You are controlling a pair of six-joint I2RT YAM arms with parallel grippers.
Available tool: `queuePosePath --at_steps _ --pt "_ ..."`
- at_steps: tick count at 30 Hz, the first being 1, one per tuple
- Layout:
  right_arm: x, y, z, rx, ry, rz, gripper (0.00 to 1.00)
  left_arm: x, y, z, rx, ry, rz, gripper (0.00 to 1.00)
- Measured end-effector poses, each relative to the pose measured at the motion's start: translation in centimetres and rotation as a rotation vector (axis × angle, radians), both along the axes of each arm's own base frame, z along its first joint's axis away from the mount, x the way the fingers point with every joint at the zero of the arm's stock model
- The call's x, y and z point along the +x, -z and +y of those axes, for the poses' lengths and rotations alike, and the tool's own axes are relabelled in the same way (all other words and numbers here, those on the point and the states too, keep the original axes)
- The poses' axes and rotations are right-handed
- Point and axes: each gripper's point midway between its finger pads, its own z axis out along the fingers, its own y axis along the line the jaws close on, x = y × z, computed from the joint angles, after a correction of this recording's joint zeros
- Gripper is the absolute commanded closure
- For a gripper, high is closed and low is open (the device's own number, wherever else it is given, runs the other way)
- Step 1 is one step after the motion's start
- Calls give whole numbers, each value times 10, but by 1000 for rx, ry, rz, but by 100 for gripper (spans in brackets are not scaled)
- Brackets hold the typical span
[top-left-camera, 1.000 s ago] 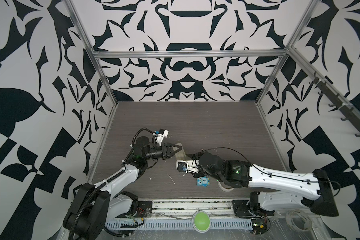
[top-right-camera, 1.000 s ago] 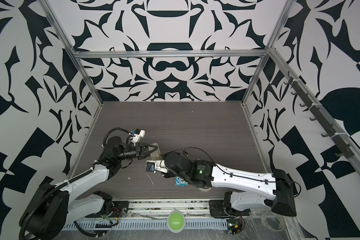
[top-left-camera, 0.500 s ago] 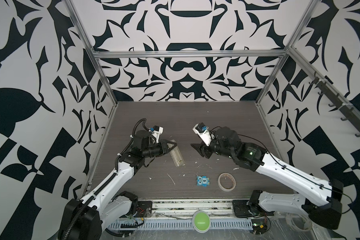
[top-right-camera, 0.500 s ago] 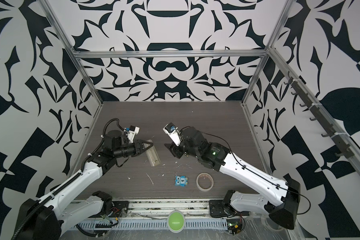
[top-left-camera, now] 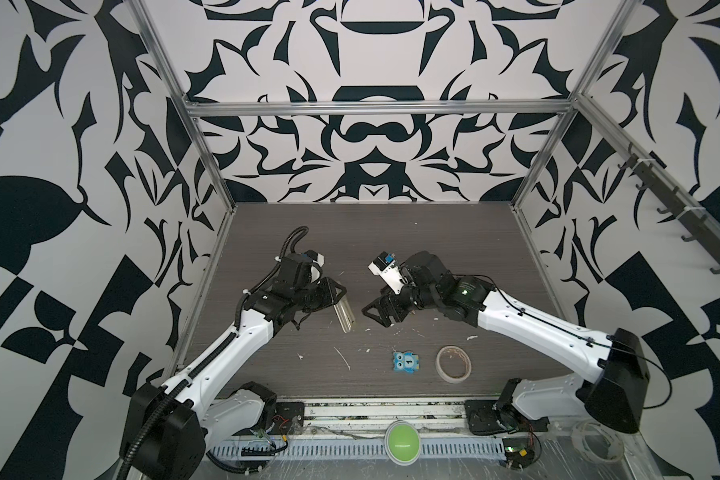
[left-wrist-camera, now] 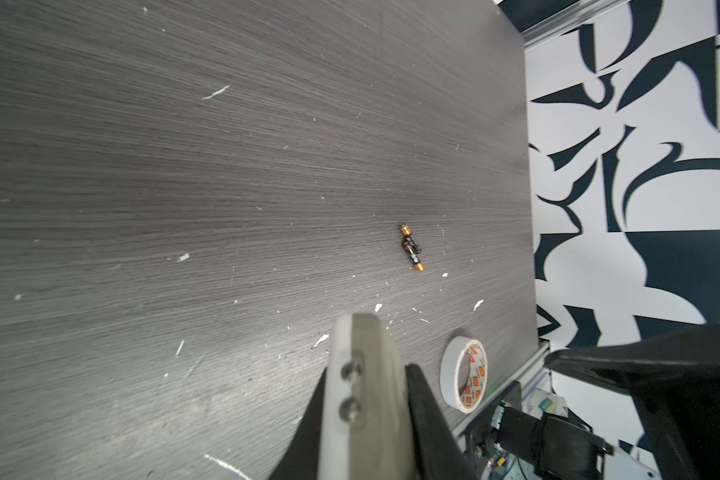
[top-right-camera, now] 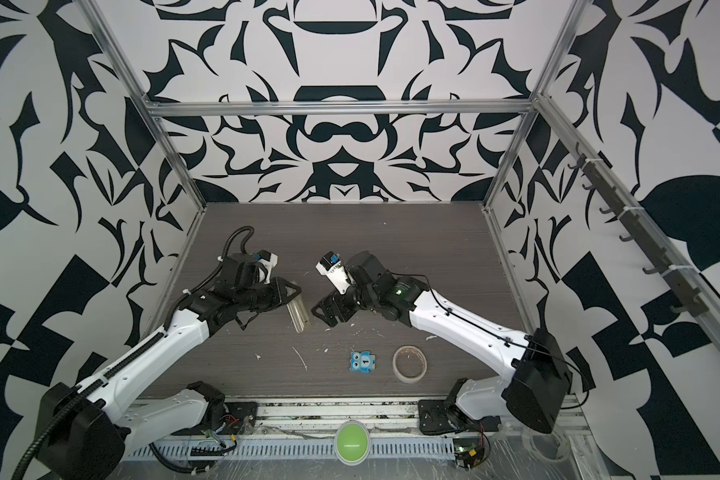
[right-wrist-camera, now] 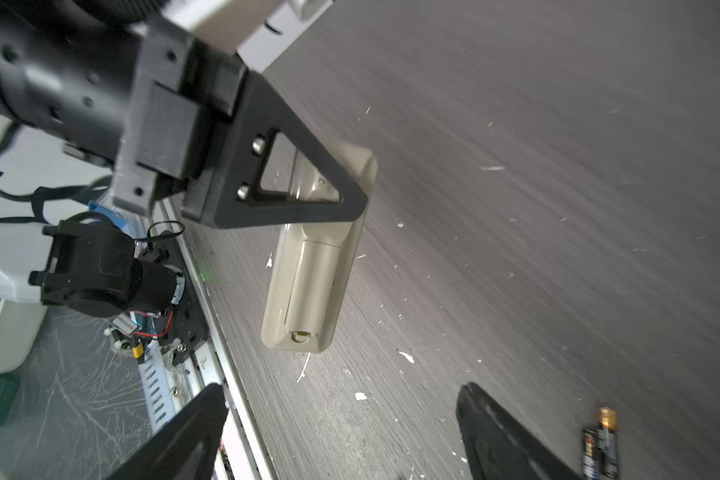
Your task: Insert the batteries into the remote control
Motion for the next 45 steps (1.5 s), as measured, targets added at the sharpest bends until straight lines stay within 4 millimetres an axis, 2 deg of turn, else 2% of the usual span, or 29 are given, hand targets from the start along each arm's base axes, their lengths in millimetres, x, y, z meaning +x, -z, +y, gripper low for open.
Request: queuePosePath --at_steps 8,14,23,28,42,45 --pt "-4 22 21 44 -51 114 9 -2 12 1 88 -6 4 100" --pt "-6 37 29 59 -68 178 10 1 8 1 125 -15 -23 100" --pt "-6 50 39 83 -75 230 17 6 11 -1 178 -21 -23 100" --pt "-5 52 43 100 -82 239 24 6 10 -2 183 -18 -26 100" --pt "-5 68 47 112 -87 281 33 5 12 -3 192 -16 -22 100" --pt "-6 70 48 114 -90 289 38 5 11 -3 191 -16 -22 100"
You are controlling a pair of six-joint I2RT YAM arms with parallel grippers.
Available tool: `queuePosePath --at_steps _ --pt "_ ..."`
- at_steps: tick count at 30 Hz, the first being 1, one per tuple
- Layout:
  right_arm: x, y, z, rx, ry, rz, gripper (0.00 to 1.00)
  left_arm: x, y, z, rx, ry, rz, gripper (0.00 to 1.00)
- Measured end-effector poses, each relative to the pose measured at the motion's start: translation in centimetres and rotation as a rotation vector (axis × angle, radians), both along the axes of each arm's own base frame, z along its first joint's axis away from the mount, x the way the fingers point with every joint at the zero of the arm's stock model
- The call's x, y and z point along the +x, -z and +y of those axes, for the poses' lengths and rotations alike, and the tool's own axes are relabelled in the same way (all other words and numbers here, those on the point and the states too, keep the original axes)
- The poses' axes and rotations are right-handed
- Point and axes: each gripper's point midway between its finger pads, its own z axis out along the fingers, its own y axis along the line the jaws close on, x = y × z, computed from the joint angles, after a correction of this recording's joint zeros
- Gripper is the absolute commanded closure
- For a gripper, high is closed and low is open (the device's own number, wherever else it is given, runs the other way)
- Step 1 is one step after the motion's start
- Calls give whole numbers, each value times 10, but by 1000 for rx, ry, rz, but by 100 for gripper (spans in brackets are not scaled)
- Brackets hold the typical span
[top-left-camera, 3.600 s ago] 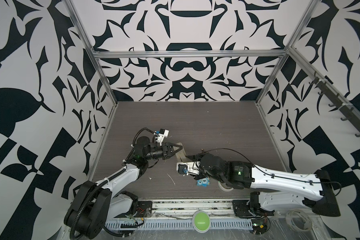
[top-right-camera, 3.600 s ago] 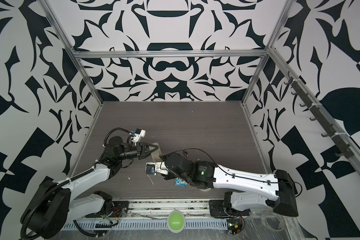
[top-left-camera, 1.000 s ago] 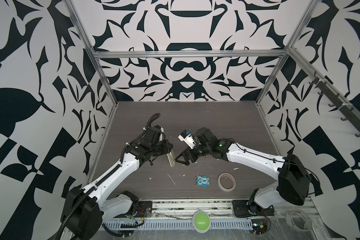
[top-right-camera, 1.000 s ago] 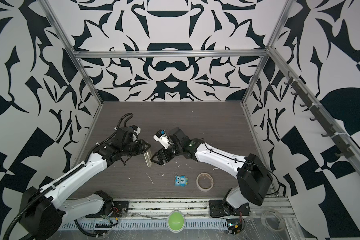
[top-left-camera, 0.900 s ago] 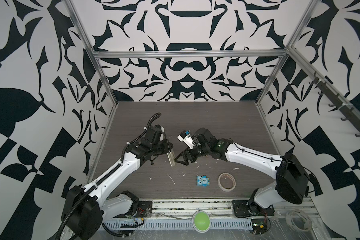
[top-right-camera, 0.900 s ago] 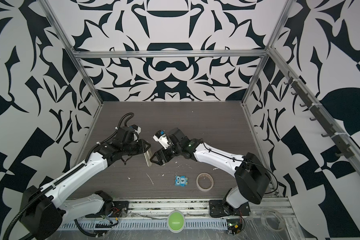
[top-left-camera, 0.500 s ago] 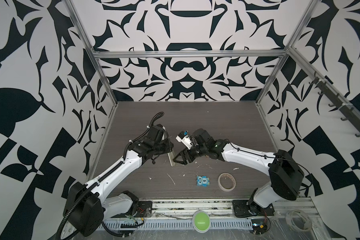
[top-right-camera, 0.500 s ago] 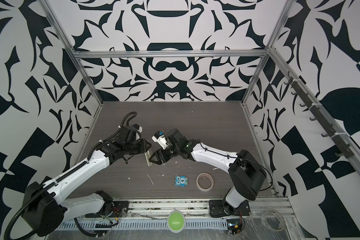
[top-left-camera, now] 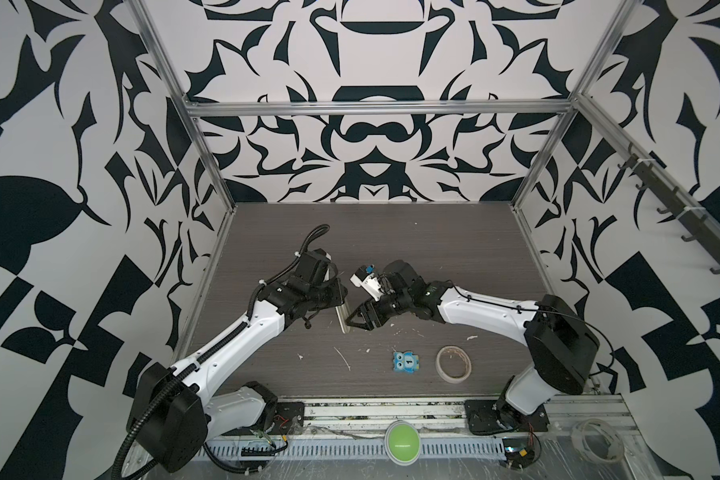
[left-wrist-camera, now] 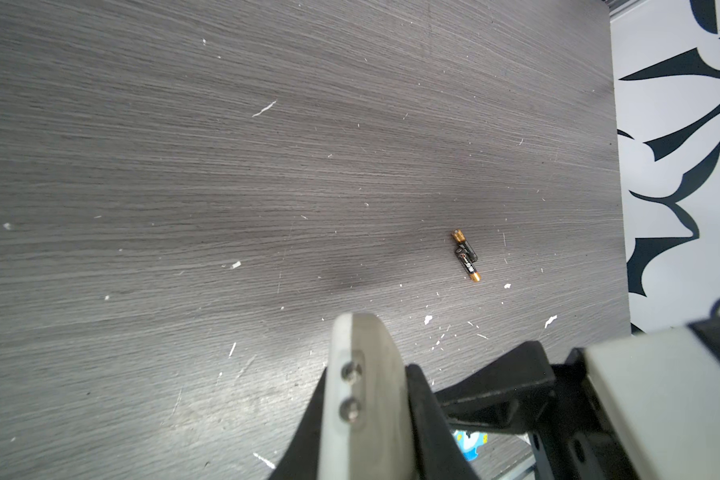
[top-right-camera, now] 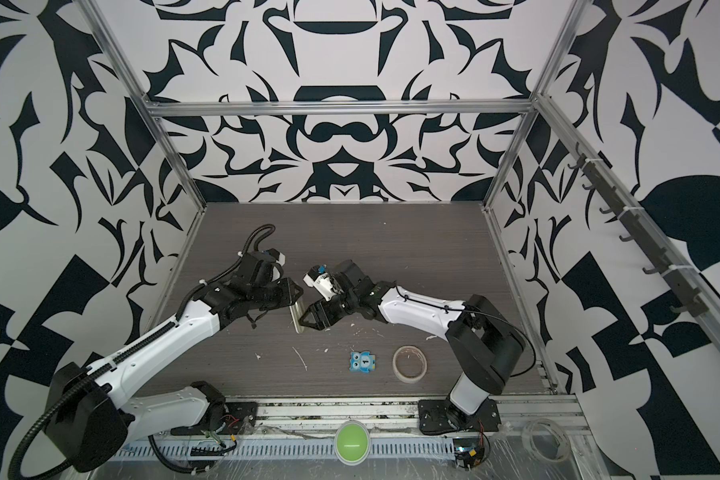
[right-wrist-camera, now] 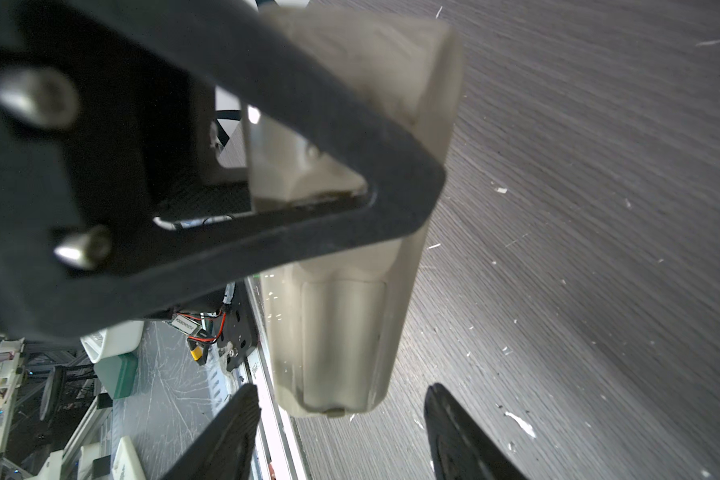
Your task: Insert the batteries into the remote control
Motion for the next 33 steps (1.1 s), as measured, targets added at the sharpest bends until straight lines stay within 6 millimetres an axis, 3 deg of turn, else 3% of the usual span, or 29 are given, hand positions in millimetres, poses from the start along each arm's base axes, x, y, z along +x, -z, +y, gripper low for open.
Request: queuePosePath --at_steps 11,23,33 --pt "-2 -1 3 24 -15 12 46 2 -6 -7 -40 10 -9 100" --pt "-2 -2 3 32 -17 17 61 1 -6 -7 -41 11 -8 100" --pt "-1 -2 2 33 -15 19 67 1 -5 -5 -35 6 -10 100"
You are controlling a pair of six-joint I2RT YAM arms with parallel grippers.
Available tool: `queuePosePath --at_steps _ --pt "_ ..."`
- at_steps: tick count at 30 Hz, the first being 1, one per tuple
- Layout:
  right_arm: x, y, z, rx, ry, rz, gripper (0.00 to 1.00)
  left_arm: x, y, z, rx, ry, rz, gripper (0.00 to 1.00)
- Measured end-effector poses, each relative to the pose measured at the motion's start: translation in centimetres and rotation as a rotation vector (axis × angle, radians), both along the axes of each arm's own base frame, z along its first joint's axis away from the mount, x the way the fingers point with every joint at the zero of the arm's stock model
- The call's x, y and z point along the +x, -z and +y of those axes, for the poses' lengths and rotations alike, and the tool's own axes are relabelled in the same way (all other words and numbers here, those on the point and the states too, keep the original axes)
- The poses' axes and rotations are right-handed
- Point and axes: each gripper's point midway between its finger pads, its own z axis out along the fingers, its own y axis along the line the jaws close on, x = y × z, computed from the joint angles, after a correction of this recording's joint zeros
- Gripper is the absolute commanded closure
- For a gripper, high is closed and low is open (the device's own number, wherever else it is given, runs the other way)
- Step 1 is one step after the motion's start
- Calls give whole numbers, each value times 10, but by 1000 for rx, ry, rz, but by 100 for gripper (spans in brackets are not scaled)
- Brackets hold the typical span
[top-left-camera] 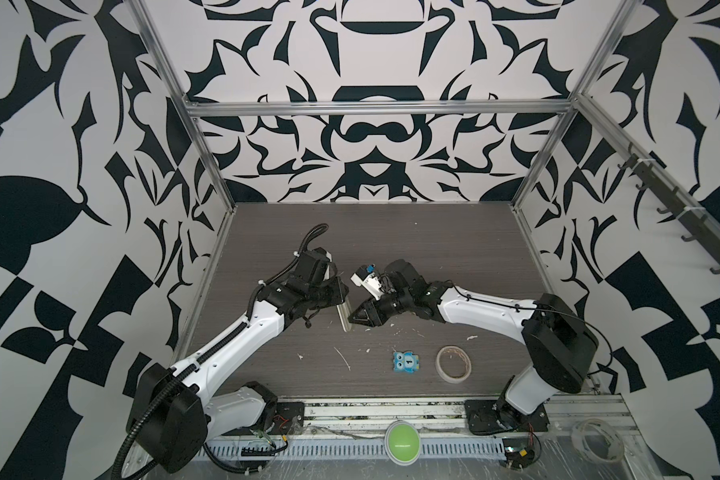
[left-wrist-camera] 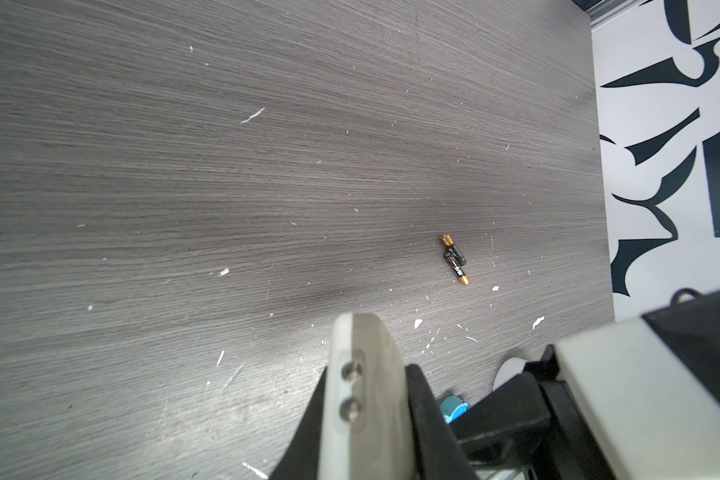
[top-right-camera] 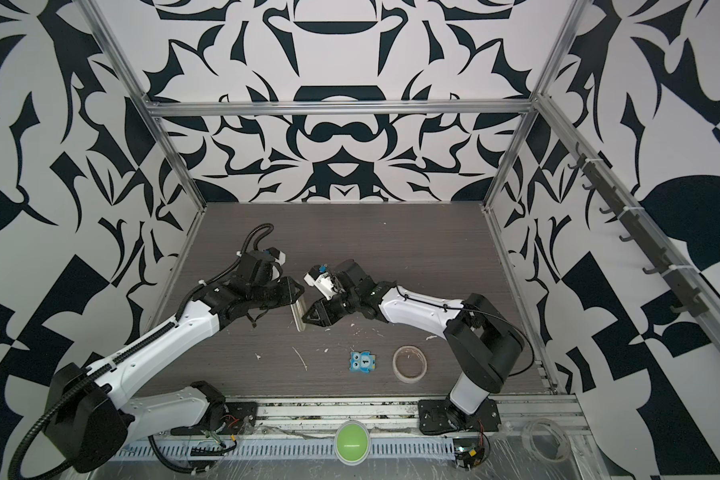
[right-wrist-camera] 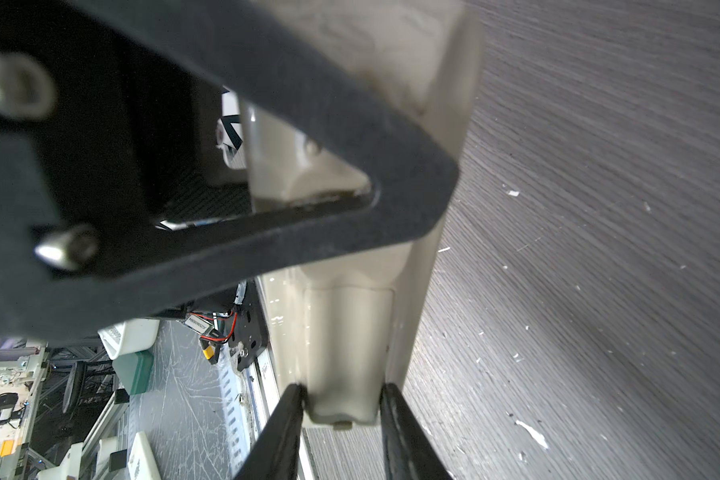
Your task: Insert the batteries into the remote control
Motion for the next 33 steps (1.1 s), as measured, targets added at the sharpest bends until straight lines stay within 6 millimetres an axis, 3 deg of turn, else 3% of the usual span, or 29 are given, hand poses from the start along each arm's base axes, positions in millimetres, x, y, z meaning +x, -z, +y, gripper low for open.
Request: queuePosePath --at_steps 33 --pt "-2 2 -1 3 -12 -3 72 -2 4 1 5 0 8 100"
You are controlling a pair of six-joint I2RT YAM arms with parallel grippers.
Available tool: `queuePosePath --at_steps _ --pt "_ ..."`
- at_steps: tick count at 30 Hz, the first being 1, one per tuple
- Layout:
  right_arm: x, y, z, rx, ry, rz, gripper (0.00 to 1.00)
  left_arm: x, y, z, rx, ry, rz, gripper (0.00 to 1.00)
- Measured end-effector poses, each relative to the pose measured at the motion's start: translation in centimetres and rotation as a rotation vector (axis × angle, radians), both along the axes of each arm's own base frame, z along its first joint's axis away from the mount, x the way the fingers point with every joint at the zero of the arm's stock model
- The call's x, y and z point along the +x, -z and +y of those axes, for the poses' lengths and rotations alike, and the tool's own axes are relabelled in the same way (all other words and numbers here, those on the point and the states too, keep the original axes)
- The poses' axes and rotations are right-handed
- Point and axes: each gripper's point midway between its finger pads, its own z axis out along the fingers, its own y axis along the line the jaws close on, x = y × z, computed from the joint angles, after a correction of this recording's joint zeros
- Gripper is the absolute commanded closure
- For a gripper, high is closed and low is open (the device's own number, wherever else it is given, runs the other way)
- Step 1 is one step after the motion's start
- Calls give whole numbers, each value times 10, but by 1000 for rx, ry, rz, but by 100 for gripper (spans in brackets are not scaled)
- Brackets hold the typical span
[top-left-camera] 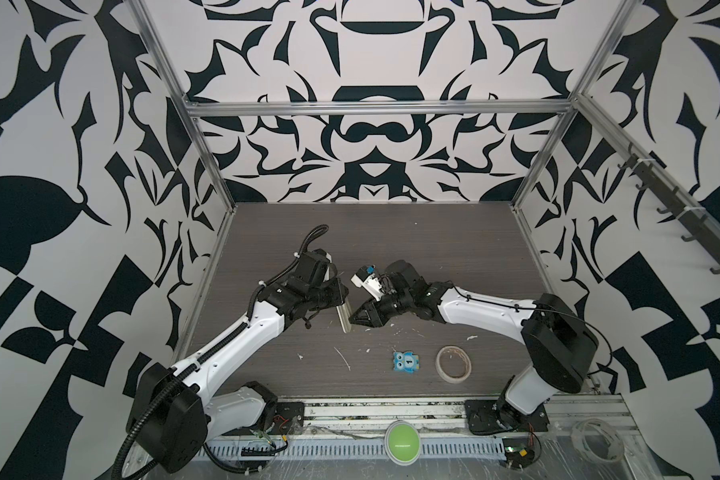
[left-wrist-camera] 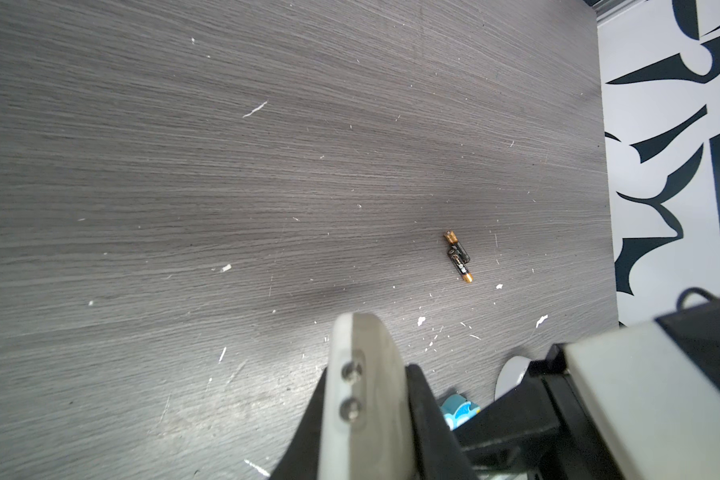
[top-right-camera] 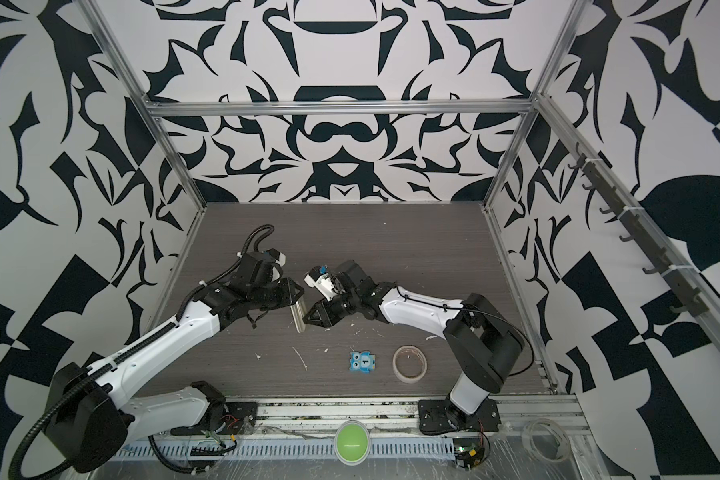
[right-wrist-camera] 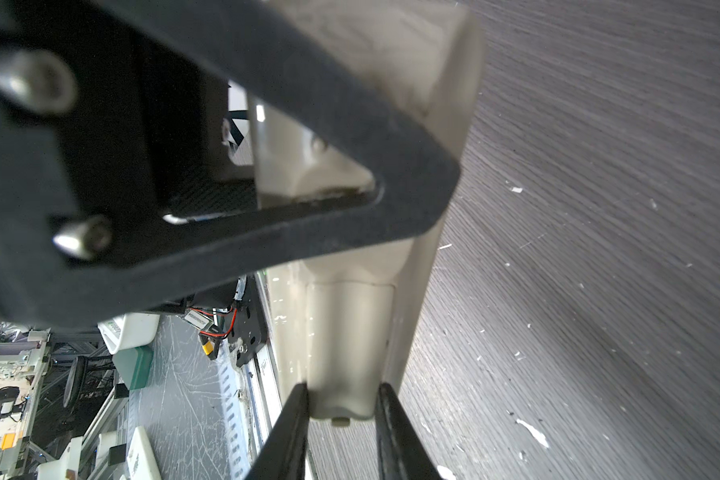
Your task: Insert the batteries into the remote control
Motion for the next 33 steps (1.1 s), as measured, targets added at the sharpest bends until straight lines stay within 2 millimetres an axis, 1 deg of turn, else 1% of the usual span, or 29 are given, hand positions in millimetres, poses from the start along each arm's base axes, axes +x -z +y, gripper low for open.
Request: queuePosePath --at_steps 23,33 --pt "-1 -2 -3 13 1 -30 73 3 0 3 -17 -8 6 100" --pt "-3 0 -5 12 -16 -52 73 8 6 9 0 -28 3 100"
